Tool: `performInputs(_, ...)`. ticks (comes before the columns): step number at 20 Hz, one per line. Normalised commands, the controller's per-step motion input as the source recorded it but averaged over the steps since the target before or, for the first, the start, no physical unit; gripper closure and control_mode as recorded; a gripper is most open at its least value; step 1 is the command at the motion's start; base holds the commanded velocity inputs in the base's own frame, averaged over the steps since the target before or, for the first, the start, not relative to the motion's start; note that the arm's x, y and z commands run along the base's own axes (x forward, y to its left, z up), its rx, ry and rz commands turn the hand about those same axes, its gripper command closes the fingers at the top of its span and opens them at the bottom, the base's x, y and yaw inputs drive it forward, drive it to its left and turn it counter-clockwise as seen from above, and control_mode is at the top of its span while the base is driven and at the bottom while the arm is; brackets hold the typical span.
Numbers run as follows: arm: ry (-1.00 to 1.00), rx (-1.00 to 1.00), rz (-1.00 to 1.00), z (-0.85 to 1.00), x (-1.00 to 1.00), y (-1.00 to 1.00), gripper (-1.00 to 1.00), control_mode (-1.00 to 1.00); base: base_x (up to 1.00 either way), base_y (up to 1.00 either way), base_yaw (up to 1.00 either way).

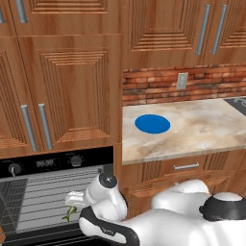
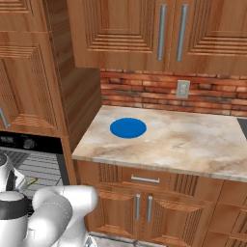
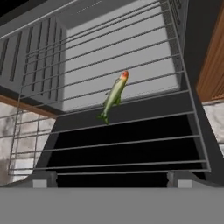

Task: Take the fish from the oven and place it on the plate on the counter.

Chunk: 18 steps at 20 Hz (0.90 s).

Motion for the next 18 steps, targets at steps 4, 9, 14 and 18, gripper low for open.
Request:
performInputs(4,0.0,0.0,-0.05,0.0,0.56,0.01,-1.0,-1.0,0.0,0.0,0.0)
performInputs(9,0.0,0.0,-0.04,-0.04,0.26,0.0,-1.0,-1.0,0.0,0.0,0.0)
performInputs(14,0.0,0.0,-0.05,-0.52,0.0,0.0,-1.0,-1.0,0.0,0.0,0.0)
performInputs(18,0.0,0.0,-0.04,-0.75,-0.01,0.01,-1.0,-1.0,0.0,0.0,0.0)
